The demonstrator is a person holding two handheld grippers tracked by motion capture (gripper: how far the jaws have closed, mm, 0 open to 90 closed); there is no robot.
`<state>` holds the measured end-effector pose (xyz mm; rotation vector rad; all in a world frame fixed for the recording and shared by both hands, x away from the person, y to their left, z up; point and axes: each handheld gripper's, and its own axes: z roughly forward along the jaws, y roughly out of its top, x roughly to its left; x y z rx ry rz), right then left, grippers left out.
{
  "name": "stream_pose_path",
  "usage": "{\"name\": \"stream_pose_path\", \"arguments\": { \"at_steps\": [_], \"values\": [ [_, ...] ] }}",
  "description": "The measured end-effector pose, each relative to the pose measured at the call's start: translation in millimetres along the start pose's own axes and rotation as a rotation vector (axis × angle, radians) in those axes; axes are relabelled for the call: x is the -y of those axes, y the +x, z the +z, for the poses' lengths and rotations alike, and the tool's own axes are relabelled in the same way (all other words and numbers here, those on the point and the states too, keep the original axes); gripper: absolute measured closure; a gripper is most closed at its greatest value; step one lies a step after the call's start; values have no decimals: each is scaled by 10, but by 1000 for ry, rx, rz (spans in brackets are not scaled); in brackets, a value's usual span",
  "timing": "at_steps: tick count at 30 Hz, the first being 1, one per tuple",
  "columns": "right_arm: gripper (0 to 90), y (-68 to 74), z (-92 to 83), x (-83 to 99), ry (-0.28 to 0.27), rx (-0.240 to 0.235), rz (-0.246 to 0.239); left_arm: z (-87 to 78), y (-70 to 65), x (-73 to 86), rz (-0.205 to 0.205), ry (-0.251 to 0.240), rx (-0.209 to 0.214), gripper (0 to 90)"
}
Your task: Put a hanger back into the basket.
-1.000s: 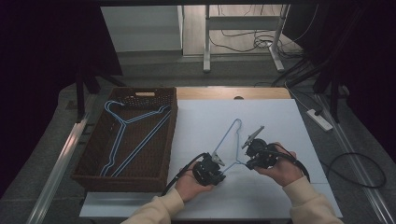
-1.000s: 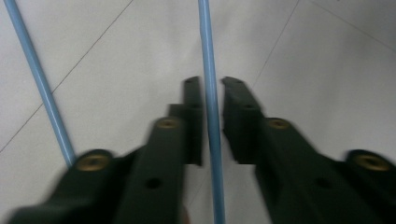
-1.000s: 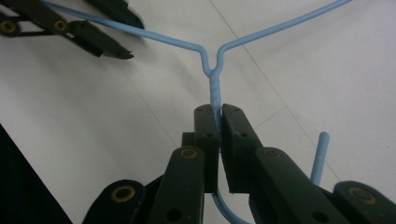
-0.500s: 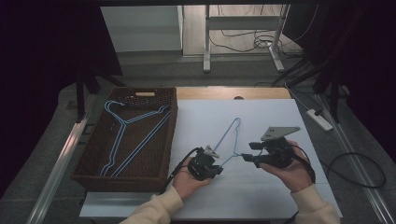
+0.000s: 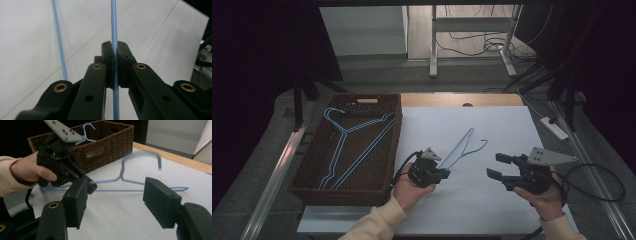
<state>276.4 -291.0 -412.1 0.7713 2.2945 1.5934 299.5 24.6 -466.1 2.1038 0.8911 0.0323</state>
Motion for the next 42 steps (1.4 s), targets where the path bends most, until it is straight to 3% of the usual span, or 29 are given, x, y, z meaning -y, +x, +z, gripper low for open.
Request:
{"name": "stream_pose_path", "arguments": {
  "at_steps": [9, 13, 23, 31, 42],
  "values": [
    [354, -121, 34, 288, 57, 53, 51, -217, -49, -114, -10, -58, 36, 862],
    [351, -185, 77, 365, 82, 77, 65, -328, -94, -177, 14, -75, 34, 862],
    [332, -262, 117, 471, 111, 119, 98, -813, -71, -311, 4, -163, 88, 862],
    [323, -282, 160, 520, 144, 140, 98, -1366, 106, -265, 6, -248, 87, 862],
    [318, -283, 199, 559, 169, 157, 103, -1736, 441, -52, -37, -273, 42, 862]
  ]
}}
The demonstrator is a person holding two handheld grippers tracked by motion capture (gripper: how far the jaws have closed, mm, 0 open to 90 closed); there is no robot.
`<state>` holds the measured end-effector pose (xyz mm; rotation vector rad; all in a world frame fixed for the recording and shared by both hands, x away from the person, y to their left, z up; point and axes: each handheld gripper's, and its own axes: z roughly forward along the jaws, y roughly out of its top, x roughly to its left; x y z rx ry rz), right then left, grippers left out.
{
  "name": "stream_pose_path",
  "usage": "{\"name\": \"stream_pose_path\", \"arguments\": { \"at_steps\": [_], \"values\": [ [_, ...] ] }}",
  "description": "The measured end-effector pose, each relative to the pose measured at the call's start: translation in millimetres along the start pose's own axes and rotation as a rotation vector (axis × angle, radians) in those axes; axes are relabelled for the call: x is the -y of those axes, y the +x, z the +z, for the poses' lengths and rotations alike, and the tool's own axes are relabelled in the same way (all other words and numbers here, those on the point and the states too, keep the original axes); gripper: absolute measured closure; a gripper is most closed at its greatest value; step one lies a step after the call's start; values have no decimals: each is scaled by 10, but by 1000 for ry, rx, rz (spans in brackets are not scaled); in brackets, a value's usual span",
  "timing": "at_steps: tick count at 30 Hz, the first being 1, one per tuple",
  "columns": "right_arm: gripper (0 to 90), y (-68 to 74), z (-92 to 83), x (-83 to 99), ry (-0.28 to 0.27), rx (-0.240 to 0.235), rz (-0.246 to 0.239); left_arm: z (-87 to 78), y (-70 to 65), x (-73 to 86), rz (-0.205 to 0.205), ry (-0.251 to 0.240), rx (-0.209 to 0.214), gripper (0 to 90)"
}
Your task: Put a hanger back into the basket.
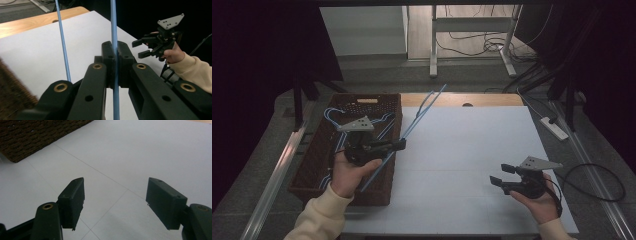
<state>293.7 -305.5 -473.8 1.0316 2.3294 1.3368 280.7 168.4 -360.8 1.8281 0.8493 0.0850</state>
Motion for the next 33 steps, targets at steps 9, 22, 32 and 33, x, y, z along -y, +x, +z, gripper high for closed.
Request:
{"name": "stream_pose_path", "arguments": {
  "at_steps": [9, 22, 32, 33],
  "values": [
    [318, -8, 8, 7, 9, 8, 3, -323, 302, 135, -43, -38, -26, 862],
    [318, -4, 35, 15, 22, 18, 0, -709, 585, 235, -64, -78, -80, 862],
    [318, -1, 48, 19, 31, 20, -6, -783, 967, 424, -98, -53, -90, 862],
    [318, -1, 48, 19, 31, 20, -6, -783, 967, 424, -98, -53, -90, 862]
  ]
}}
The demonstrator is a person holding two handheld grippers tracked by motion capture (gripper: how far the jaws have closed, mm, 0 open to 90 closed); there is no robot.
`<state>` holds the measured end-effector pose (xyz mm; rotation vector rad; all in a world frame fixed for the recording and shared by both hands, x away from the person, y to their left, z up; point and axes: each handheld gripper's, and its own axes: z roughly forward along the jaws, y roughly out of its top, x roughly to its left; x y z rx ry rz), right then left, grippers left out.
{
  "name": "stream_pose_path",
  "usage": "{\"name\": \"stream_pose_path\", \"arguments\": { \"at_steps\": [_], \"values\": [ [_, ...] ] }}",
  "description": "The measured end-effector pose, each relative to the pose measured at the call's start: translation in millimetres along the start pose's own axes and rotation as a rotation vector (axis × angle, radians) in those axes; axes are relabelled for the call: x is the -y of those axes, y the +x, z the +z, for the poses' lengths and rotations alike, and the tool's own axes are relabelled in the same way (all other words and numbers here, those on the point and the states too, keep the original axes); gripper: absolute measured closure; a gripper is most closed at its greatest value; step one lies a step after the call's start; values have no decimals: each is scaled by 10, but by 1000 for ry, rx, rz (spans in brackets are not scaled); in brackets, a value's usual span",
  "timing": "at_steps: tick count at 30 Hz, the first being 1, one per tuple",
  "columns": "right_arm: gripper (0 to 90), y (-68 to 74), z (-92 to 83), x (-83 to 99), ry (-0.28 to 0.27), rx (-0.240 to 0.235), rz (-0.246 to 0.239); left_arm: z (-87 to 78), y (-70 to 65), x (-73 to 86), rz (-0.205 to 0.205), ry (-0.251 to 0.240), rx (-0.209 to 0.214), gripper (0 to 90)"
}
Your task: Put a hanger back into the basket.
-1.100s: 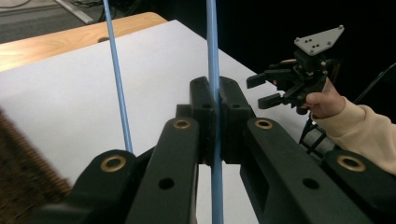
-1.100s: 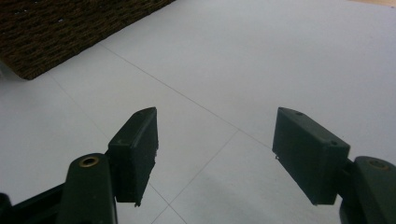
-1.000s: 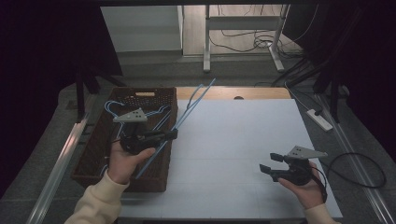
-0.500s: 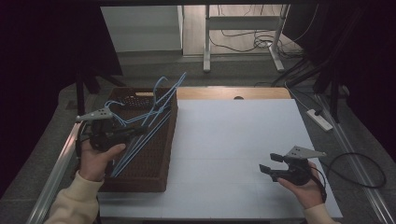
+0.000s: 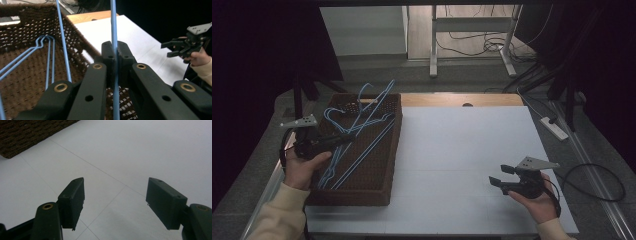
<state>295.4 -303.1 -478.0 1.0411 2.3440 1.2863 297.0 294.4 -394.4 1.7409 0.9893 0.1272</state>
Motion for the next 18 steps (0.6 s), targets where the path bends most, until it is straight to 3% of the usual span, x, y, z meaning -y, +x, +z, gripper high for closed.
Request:
{"name": "stream_pose_path", "arguments": {
  "at_steps": [4, 18],
  "values": [
    [319, 4, 6, 3, 4, 5, -2, 16, 150, 39, 3, 27, 27, 862],
    [319, 11, 11, 10, 9, 7, -6, 63, 269, 117, 5, 102, 42, 862]
  ]
}}
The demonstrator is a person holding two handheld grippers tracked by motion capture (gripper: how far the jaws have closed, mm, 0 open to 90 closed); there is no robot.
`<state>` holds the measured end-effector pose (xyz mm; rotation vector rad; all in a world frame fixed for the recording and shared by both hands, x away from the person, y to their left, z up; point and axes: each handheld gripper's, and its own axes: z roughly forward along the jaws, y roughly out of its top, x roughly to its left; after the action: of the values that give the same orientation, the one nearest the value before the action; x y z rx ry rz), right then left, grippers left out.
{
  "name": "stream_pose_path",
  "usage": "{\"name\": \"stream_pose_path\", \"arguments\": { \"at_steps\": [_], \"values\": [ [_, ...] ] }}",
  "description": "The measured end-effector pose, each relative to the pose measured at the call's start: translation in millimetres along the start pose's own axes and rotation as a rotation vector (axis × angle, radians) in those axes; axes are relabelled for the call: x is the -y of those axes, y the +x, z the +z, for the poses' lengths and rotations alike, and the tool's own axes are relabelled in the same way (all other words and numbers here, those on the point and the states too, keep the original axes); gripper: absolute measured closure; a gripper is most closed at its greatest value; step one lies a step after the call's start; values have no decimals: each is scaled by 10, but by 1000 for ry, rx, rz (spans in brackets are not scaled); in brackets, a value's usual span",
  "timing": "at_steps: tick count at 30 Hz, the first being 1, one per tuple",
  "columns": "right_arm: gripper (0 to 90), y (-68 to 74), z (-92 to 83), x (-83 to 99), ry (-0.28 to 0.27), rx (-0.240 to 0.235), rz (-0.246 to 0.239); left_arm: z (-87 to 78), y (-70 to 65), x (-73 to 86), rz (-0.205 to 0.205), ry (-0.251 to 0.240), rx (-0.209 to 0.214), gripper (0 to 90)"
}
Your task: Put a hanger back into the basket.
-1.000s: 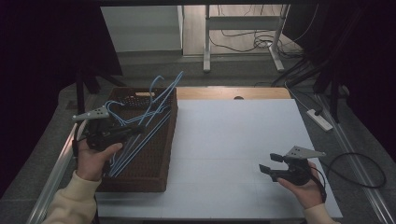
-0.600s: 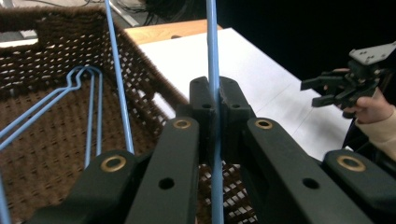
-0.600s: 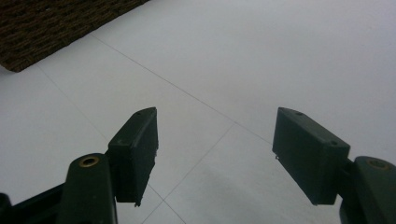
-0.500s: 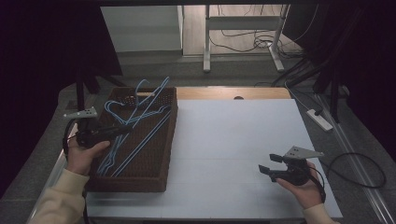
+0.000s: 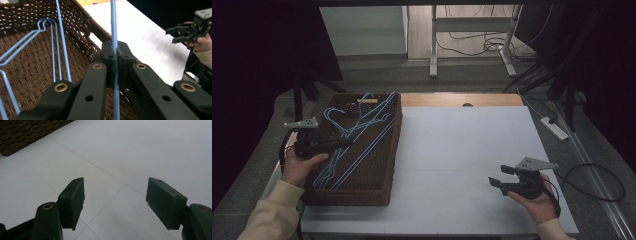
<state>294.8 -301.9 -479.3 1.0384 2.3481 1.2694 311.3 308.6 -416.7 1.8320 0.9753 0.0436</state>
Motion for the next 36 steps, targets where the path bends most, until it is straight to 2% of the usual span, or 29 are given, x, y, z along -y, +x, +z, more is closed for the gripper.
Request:
{"name": "stream_pose_path", "arguments": {
  "at_steps": [3, 8, 13, 22, 24, 26, 29, 33, 34, 35, 36],
  "values": [
    [319, 0, 0, 0, 0, 0, 0, 38, 29, 5, 1, 27, 7, 862],
    [319, 2, -4, 0, -2, 4, -1, 104, 108, 39, -34, 59, -1, 861],
    [320, 4, -6, 0, -3, 4, -2, 186, 194, 120, -62, 99, -22, 862],
    [320, 8, -3, 0, 1, 10, -5, 258, 264, 213, -86, 152, -59, 861],
    [320, 9, -2, 0, 2, 10, -6, 274, 287, 217, -109, 183, -98, 861],
    [320, 11, -4, -1, 1, 9, -7, 278, 317, 230, -135, 192, -137, 855],
    [320, 10, -9, 1, 0, 7, -9, 270, 370, 257, -200, 200, -221, 839],
    [320, 14, -4, 1, 3, 6, -8, 275, 394, 280, -226, 231, -339, 822],
    [320, 14, -4, 1, 3, 6, -8, 275, 394, 280, -226, 231, -339, 805],
    [320, 14, -4, 2, 3, 5, -11, 275, 407, 279, -241, 229, -404, 764],
    [320, 14, -4, 2, 3, 5, -11, 275, 407, 279, -241, 229, -404, 704]
  ]
}}
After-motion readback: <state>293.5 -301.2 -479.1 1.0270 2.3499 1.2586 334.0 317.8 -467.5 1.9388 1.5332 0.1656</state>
